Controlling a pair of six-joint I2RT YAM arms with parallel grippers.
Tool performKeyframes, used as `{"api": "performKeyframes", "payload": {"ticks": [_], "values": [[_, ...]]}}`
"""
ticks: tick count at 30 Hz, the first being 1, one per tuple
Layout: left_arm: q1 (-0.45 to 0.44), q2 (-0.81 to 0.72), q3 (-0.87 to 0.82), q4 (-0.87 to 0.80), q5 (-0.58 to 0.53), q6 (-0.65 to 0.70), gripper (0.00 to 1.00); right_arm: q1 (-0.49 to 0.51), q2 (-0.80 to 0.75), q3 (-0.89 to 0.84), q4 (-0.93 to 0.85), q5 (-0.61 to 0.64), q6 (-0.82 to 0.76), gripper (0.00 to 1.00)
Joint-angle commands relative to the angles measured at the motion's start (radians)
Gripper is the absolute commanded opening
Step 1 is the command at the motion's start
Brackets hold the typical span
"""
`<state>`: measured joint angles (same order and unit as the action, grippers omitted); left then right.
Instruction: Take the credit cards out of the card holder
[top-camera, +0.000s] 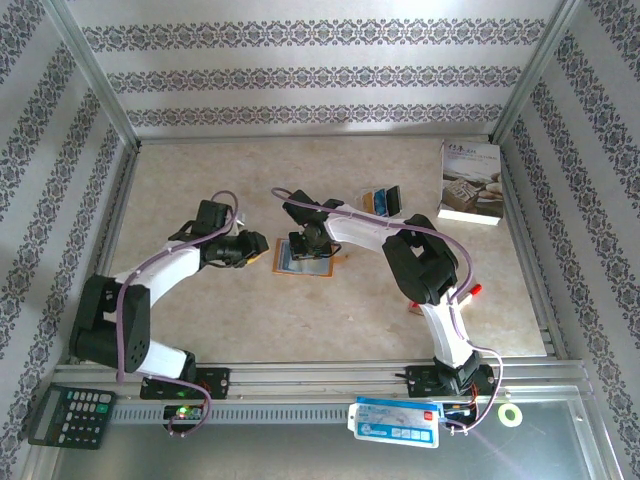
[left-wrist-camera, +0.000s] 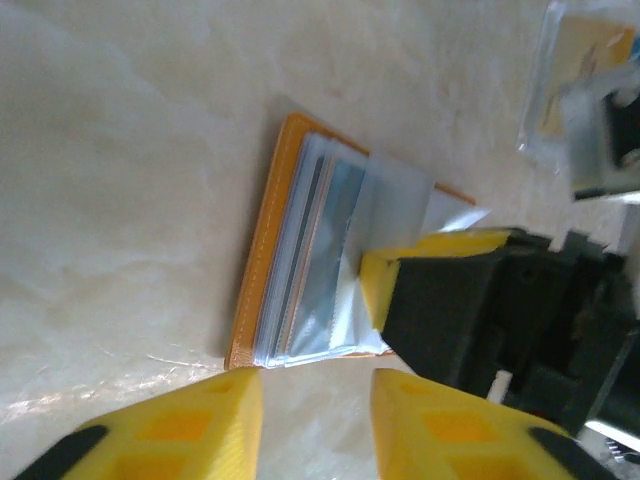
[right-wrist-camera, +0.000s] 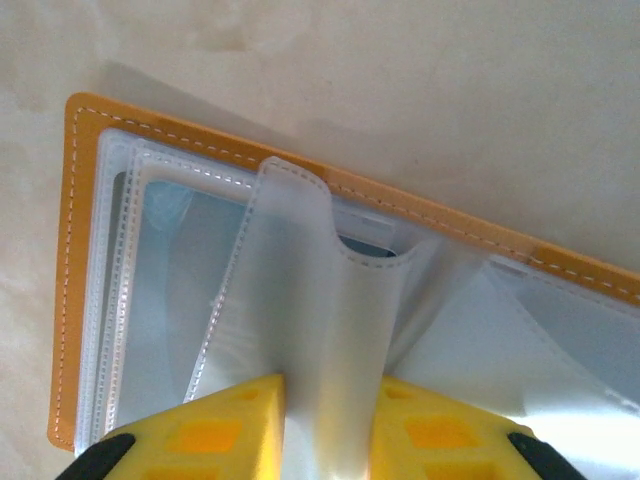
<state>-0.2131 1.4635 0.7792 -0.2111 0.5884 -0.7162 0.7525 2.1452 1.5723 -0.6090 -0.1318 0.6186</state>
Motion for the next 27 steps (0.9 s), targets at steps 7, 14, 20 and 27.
{"api": "performKeyframes", "payload": {"ticks": [7, 14, 20, 27], "values": [[-0.091, 0.124, 0.03, 0.164, 0.055, -0.094, 0.19, -0.009, 0.01, -0.075, 0.012, -0.019, 0.002, 0.23], [-0.103, 0.197, 0.049, 0.172, 0.019, -0.09, 0.12, -0.01, -0.01, -0.09, 0.033, -0.026, 0.003, 0.23], [-0.104, 0.233, 0.049, 0.236, 0.054, -0.123, 0.08, -0.01, -0.009, -0.092, 0.037, -0.032, 0.001, 0.23], [-0.103, 0.278, 0.056, 0.21, 0.009, -0.116, 0.07, -0.008, -0.021, -0.082, 0.032, -0.022, -0.005, 0.23]]}}
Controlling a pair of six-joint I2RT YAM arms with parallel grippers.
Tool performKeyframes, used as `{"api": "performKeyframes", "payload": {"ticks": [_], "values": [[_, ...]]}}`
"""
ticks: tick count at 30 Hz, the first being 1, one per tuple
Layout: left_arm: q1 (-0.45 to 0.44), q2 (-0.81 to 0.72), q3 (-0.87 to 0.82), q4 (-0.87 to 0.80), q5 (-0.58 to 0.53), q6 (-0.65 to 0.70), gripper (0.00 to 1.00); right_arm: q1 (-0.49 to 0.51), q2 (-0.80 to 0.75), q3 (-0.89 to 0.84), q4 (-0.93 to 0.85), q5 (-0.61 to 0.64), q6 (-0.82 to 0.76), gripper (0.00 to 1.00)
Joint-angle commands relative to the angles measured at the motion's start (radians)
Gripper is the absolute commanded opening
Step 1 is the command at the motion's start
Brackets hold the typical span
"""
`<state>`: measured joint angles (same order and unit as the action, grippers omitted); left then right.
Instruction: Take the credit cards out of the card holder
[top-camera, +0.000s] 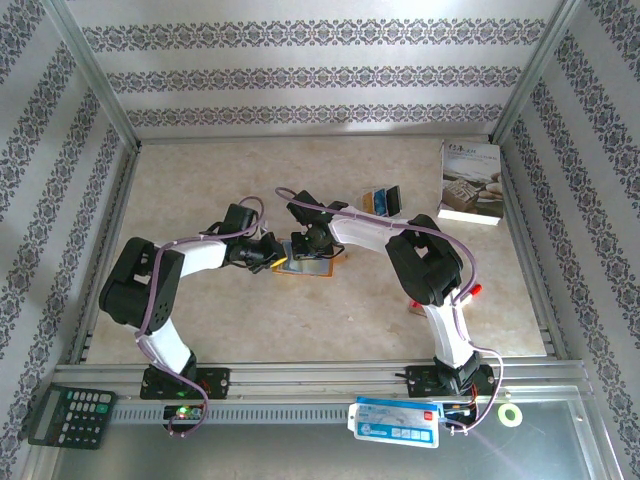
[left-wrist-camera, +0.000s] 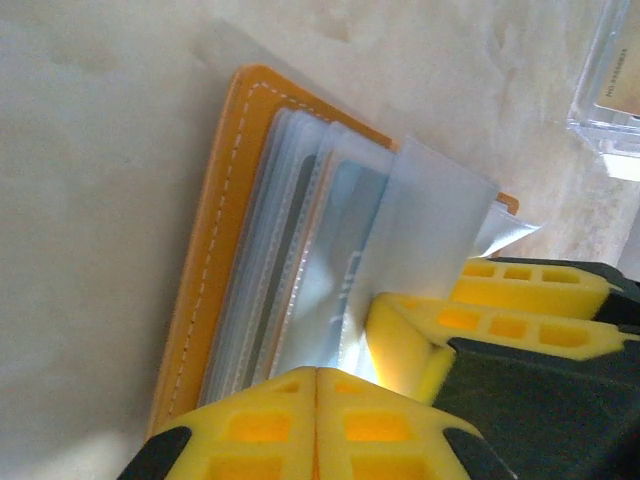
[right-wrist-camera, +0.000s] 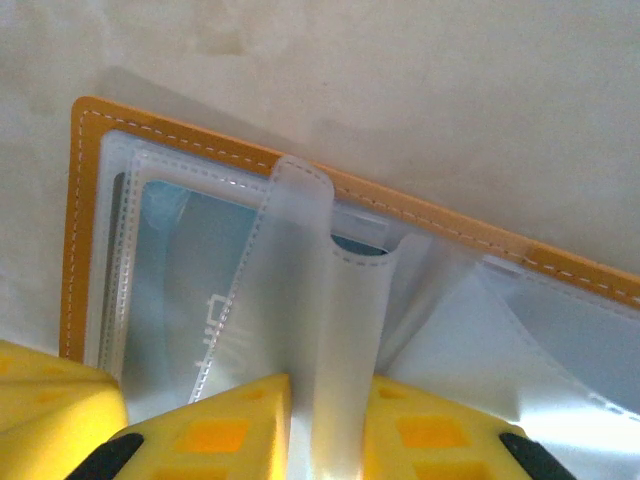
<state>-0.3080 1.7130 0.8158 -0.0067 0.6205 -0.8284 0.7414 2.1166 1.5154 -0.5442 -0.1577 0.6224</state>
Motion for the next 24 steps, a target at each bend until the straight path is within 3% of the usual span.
{"api": "performKeyframes", "payload": {"ticks": [1, 13, 24], "values": [[-0.008, 0.034, 0.015, -0.012, -0.039, 0.0, 0.07, 0.004, 0.004, -0.022, -0.04, 0.014, -0.009, 0.23], [-0.009, 0.023, -0.02, -0.057, -0.098, 0.026, 0.05, 0.002, -0.219, -0.178, 0.025, 0.263, 0.037, 0.32], [-0.056, -0.009, 0.064, -0.083, -0.051, 0.048, 0.12, -0.01, -0.413, -0.324, 0.179, 0.295, 0.077, 0.36]]}}
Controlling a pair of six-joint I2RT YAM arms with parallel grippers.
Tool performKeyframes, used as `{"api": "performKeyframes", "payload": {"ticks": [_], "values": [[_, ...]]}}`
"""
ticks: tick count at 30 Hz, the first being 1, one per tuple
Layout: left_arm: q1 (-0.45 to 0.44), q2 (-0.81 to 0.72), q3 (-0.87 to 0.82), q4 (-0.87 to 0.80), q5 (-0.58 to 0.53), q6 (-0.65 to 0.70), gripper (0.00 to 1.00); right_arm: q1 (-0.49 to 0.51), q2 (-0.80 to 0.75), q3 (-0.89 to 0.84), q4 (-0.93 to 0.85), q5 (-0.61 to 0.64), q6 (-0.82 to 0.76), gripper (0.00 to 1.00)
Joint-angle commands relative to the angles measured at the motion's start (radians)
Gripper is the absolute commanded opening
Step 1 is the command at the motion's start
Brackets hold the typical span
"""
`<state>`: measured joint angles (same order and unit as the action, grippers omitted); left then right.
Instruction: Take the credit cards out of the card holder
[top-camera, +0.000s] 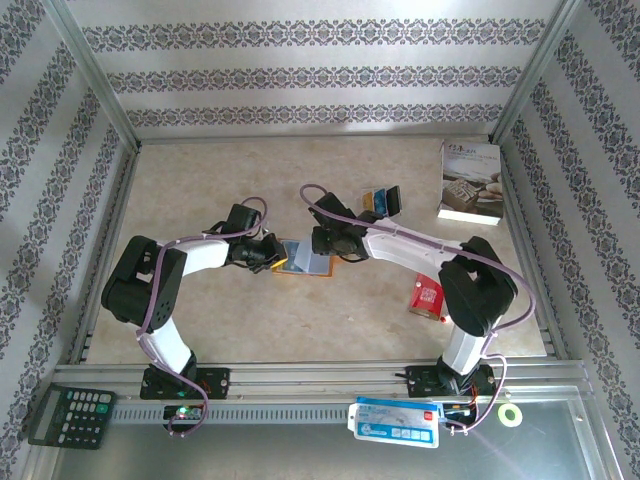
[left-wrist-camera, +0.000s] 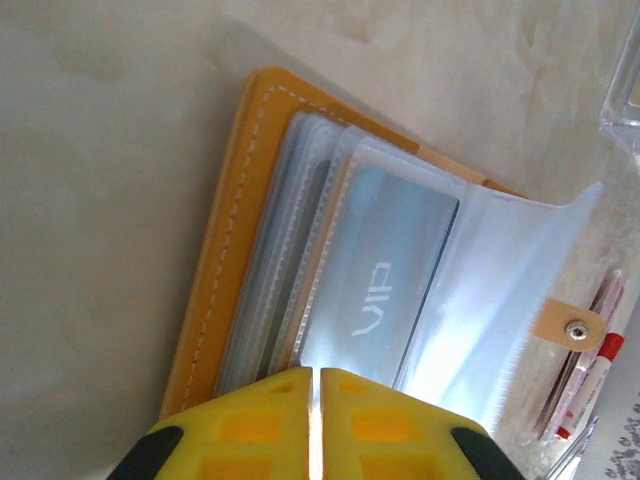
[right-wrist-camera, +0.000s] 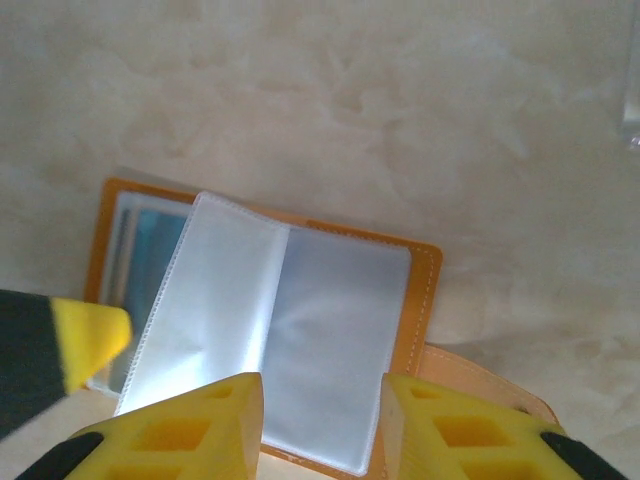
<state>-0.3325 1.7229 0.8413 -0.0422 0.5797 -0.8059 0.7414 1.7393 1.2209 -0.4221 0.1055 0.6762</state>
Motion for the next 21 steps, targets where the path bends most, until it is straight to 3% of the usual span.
{"api": "performKeyframes", "payload": {"ticks": [1, 12, 16, 21], "values": [[-0.043, -0.012, 0.05, -0.044, -0.007, 0.024, 0.13, -0.013, -0.047, -0.04, 0.069, 0.028, 0.028, 0.36], [-0.161, 0.116, 0.213, -0.045, 0.012, 0.021, 0.26, -0.061, -0.154, -0.132, 0.154, -0.027, 0.071, 0.38], [-0.175, 0.156, 0.242, -0.071, -0.014, 0.03, 0.34, -0.074, -0.167, -0.157, 0.175, -0.047, 0.08, 0.38], [-0.175, 0.169, 0.241, -0.078, -0.018, 0.024, 0.34, -0.09, -0.159, -0.189, 0.214, -0.093, 0.103, 0.38]]}}
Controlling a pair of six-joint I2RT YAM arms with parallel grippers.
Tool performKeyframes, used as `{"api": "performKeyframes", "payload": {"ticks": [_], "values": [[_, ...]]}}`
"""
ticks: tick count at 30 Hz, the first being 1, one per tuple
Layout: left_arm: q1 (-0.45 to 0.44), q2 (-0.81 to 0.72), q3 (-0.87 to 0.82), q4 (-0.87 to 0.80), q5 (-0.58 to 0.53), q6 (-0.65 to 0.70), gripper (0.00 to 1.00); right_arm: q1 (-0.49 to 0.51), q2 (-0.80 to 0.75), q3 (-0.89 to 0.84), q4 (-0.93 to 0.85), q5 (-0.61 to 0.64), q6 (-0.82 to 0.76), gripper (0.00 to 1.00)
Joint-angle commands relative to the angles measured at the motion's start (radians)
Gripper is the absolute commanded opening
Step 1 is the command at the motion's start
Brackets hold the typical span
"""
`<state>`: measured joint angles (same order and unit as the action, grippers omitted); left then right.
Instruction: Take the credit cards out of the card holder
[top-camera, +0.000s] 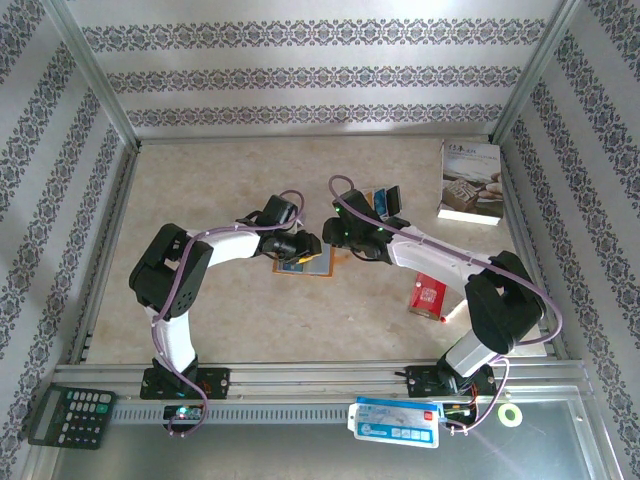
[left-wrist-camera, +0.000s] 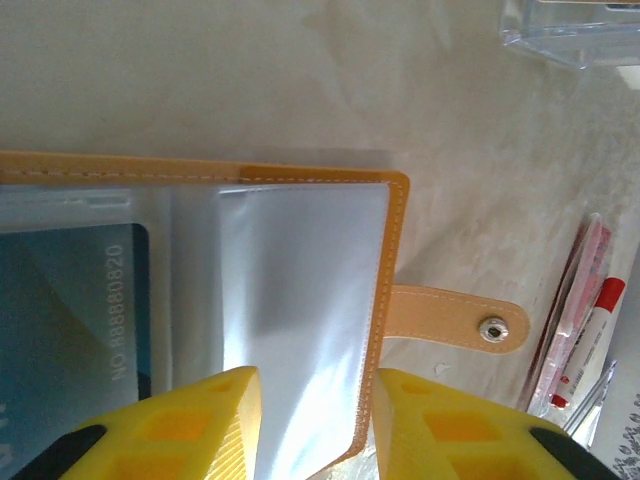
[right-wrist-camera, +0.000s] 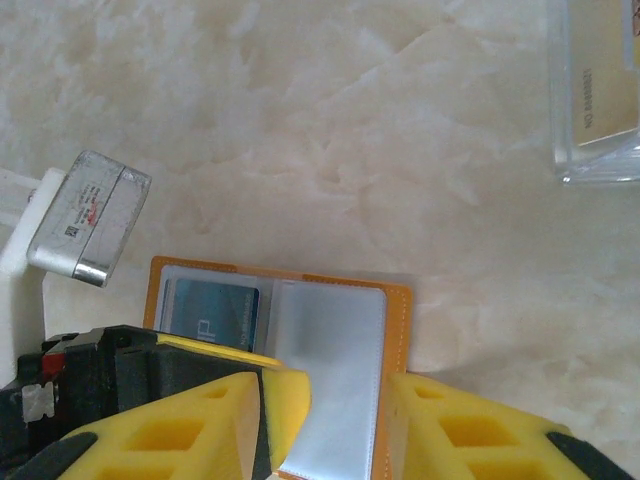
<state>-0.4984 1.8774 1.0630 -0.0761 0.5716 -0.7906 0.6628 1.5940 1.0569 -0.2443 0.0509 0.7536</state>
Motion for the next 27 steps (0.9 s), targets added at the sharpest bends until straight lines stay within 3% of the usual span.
{"api": "performKeyframes", "payload": {"ticks": [1, 6, 13, 17, 27], "values": [[-0.009, 0.004, 0.019, -0.05, -0.015, 0.012, 0.34, -0.012, -0.012, -0.03, 0.046, -0.051, 0.028, 0.38], [0.024, -0.099, -0.006, -0.06, -0.039, 0.018, 0.36, -0.023, 0.001, -0.036, 0.092, -0.123, 0.033, 0.37], [0.164, -0.226, -0.094, -0.097, -0.088, 0.047, 0.37, -0.025, 0.084, -0.04, 0.212, -0.293, 0.119, 0.37], [0.184, -0.219, -0.087, -0.148, -0.093, 0.087, 0.32, -0.016, 0.151, -0.043, 0.292, -0.362, 0.195, 0.32], [0.175, -0.117, -0.032, -0.159, -0.066, 0.102, 0.19, 0.006, 0.258, -0.013, 0.325, -0.383, 0.255, 0.15]]}}
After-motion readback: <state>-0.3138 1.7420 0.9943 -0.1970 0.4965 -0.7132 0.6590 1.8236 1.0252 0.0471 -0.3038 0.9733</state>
